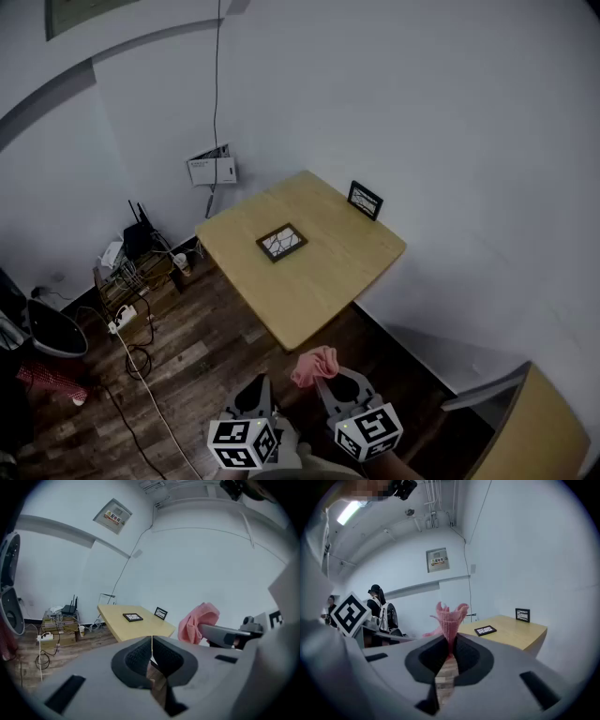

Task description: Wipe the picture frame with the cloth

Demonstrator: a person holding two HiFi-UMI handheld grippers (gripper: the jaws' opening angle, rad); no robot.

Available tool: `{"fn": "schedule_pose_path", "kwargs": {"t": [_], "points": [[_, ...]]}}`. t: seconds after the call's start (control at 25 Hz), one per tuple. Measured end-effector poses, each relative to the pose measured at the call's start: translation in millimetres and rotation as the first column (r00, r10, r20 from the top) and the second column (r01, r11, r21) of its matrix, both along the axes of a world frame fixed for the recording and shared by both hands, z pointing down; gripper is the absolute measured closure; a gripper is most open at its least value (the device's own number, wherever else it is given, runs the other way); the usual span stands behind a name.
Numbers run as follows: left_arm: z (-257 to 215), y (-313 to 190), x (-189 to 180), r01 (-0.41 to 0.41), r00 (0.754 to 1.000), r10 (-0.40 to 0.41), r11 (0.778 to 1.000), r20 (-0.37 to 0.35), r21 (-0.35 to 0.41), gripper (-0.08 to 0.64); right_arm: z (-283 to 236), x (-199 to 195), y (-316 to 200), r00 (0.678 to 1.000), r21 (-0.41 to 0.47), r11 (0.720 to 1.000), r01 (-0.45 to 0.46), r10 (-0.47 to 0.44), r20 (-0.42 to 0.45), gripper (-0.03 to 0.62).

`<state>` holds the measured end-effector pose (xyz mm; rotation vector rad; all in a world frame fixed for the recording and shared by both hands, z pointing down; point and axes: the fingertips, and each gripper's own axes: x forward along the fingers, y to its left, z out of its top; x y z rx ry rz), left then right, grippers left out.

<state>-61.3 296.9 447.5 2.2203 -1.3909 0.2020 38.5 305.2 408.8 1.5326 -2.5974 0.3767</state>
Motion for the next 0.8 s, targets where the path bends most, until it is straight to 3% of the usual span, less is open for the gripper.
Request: {"fn": "schedule_pose_path", "kwargs": {"t": [0.28,0.6,0.8], "points": [[-7.4,48.7,-11.2,-0.006,1.0,0.006,1.0,0.009,0.008,0.555,-9.3,4.7,46.7,0.999,0.001,0.999,-0.04,0.04,0.013,0.575],[-17.9,54.9,-14.5,0.012,1.0,-0.012,0.999,-0.002,0.033,0.555,-9.1,-1.4,57.0,1.0,-0.014,1.0,-0.02,0.02,0.01,0.575],[-15.2,51.2,-13.0,0.022,1.0,-0.022,0.999,-0.005,0.025,0.555,-10.3,-3.9,51.3,0.999,-0.012,1.0,0.003,-0.003,0.052,0.574]]}}
